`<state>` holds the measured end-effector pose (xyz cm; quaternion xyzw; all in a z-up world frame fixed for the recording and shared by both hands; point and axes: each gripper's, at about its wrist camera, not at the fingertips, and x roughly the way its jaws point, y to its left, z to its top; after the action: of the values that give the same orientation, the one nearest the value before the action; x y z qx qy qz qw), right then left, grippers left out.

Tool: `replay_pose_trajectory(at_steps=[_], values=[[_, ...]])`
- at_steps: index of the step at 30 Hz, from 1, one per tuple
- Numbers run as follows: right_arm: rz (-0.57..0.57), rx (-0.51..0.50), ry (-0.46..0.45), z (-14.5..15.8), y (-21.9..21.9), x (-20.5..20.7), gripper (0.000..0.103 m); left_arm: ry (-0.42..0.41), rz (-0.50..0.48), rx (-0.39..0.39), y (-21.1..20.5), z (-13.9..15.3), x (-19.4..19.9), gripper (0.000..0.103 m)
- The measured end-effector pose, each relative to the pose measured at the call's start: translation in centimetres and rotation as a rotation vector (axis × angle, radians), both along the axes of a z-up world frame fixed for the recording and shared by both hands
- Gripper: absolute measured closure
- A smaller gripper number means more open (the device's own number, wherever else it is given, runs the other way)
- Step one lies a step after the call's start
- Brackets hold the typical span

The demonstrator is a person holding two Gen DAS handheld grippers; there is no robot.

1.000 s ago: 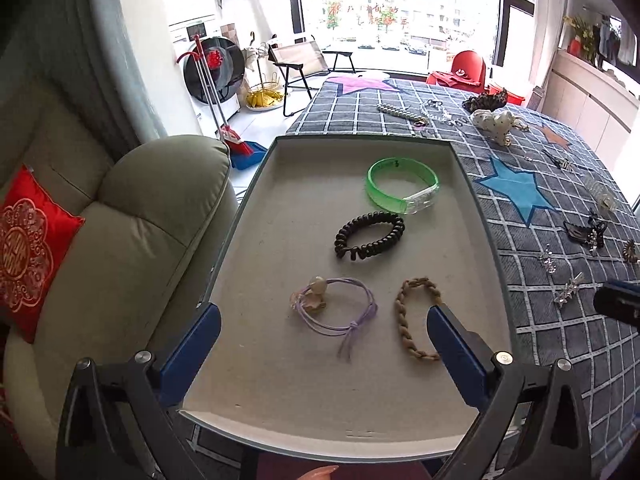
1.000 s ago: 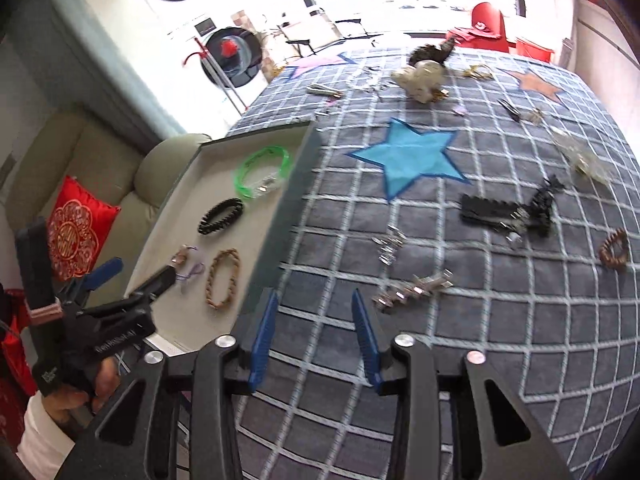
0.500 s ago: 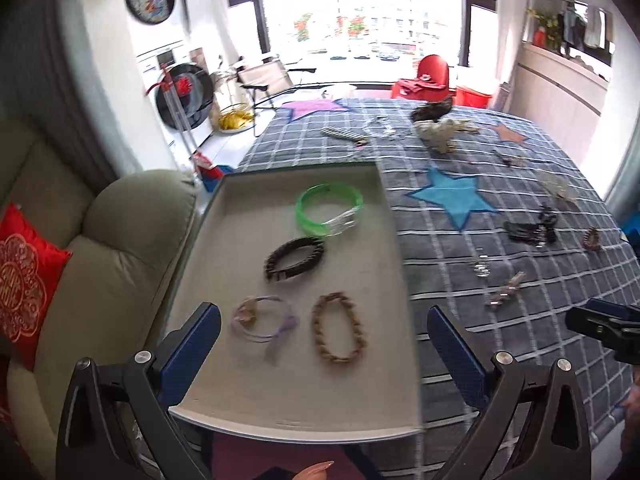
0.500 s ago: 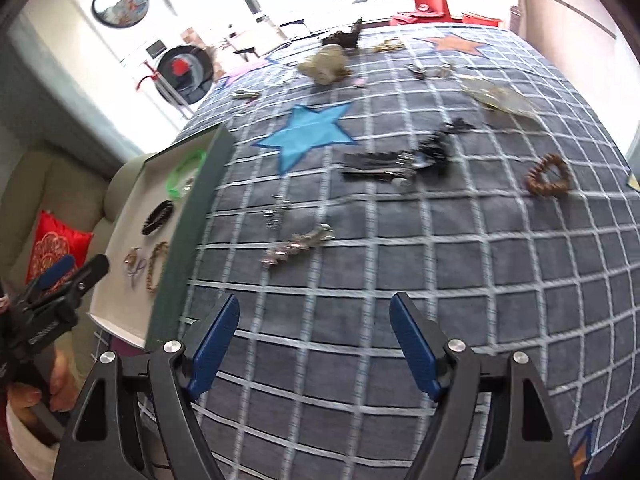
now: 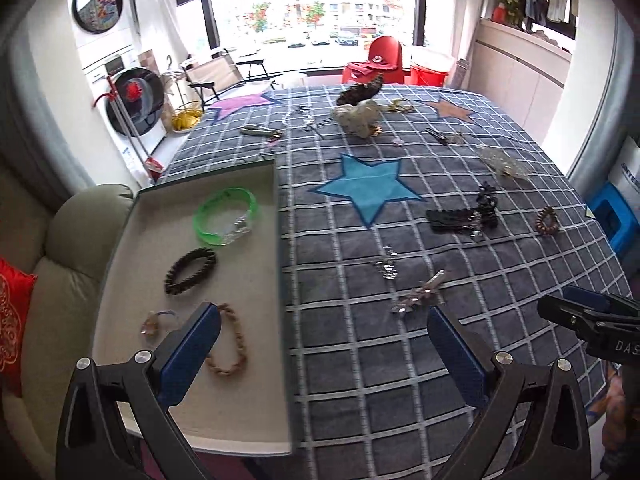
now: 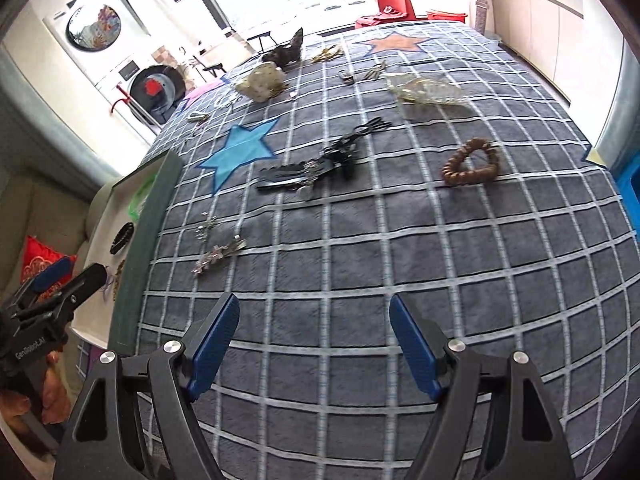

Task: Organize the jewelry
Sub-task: 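Move both tools back over the remaining jewelry, then grasp the silver charm with the left tool while the right tool grasps the black hair clip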

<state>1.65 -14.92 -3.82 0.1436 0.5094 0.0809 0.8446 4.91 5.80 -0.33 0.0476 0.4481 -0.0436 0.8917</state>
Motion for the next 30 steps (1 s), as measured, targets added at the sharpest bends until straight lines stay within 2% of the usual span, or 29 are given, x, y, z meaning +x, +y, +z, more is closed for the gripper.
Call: replay_pose_trajectory(at_steps=[8, 16, 19, 21, 24, 26, 28, 30], values=[[0.011, -0.031, -0.013, -0.1, -1.3, 1.5, 0.023, 0.035, -0.010, 0.024, -2.9, -1.5, 2.4, 0.000], [0.013, -0.046, -0.013, -0.8, -1.4, 3.5, 0.023, 0.097, 0.024, 0.020, -3.3, -3.7, 5.2, 0.001], [0.016, -0.078, -0.016, -1.1, -1.3, 4.8, 0.023, 0.120, 0.016, 0.017, -3.8, -4.4, 6.0, 0.014], [0.032, -0.103, -0.018, -1.3, -1.2, 5.5, 0.028, 0.128, 0.010, 0.018, -4.1, -5.0, 6.4, 0.014], [0.071, -0.162, -0.015, -2.0, -0.6, 6.7, 0.036, 0.150, 0.003, 0.027, -4.4, -5.7, 7.1, 0.032], [0.091, -0.198, -0.012, -2.5, -0.3, 7.3, 0.040, 0.171, 0.008, 0.014, -4.3, -6.4, 7.6, 0.032], [0.103, -0.236, -0.013, -2.9, -0.1, 7.9, 0.042, 0.183, 0.010, 0.012, -4.2, -6.8, 7.9, 0.038], [0.111, -0.276, -0.027, -3.1, 0.1, 8.5, 0.043, 0.193, 0.006, 0.001, -4.1, -7.2, 8.1, 0.039]])
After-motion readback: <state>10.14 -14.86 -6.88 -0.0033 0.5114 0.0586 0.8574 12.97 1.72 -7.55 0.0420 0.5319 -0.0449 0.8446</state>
